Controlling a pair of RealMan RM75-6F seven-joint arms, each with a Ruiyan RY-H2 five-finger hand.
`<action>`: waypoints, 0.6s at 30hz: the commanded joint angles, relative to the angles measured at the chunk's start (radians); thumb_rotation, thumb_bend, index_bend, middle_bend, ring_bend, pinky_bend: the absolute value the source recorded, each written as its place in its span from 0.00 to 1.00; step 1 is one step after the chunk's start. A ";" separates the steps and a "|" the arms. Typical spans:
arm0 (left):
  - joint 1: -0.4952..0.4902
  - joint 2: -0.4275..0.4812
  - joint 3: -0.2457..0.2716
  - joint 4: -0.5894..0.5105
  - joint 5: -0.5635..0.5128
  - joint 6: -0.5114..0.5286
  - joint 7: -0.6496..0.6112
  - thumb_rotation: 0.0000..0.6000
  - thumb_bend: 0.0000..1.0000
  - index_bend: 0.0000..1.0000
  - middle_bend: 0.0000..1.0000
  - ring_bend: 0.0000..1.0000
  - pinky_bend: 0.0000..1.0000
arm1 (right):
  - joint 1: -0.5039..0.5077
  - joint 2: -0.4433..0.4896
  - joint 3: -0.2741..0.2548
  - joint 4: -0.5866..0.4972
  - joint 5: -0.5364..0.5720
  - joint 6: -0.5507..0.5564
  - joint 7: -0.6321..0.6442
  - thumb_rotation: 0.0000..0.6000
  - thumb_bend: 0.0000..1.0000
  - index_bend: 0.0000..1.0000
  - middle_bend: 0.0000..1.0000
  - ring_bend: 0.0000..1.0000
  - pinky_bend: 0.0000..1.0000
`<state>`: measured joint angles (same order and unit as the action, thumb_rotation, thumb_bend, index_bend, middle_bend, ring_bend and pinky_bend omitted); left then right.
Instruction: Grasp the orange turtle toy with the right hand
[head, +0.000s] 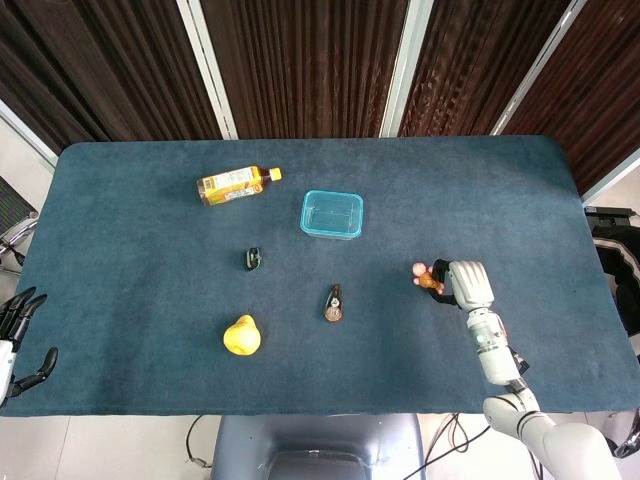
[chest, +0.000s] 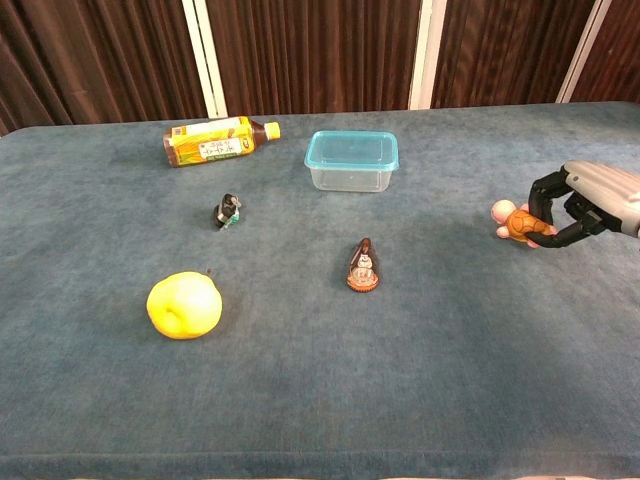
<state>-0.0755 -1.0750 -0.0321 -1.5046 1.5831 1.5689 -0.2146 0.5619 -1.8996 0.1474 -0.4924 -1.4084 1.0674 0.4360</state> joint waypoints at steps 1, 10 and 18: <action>-0.001 0.000 0.001 0.001 0.001 -0.002 0.001 1.00 0.42 0.10 0.04 0.07 0.35 | -0.004 -0.005 -0.003 0.010 -0.005 0.013 -0.007 1.00 1.00 0.90 0.80 1.00 1.00; -0.002 0.000 0.002 0.000 0.000 -0.004 0.004 1.00 0.42 0.10 0.04 0.07 0.35 | -0.017 0.039 -0.028 -0.028 -0.023 -0.011 0.047 1.00 0.82 0.64 0.65 1.00 1.00; -0.002 0.001 0.003 -0.004 0.000 -0.006 0.008 1.00 0.42 0.10 0.04 0.08 0.35 | -0.074 0.227 -0.069 -0.305 -0.040 0.013 -0.100 1.00 0.25 0.11 0.41 1.00 0.99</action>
<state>-0.0777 -1.0741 -0.0292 -1.5084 1.5827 1.5632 -0.2070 0.5165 -1.7503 0.0977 -0.6907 -1.4427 1.0666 0.4046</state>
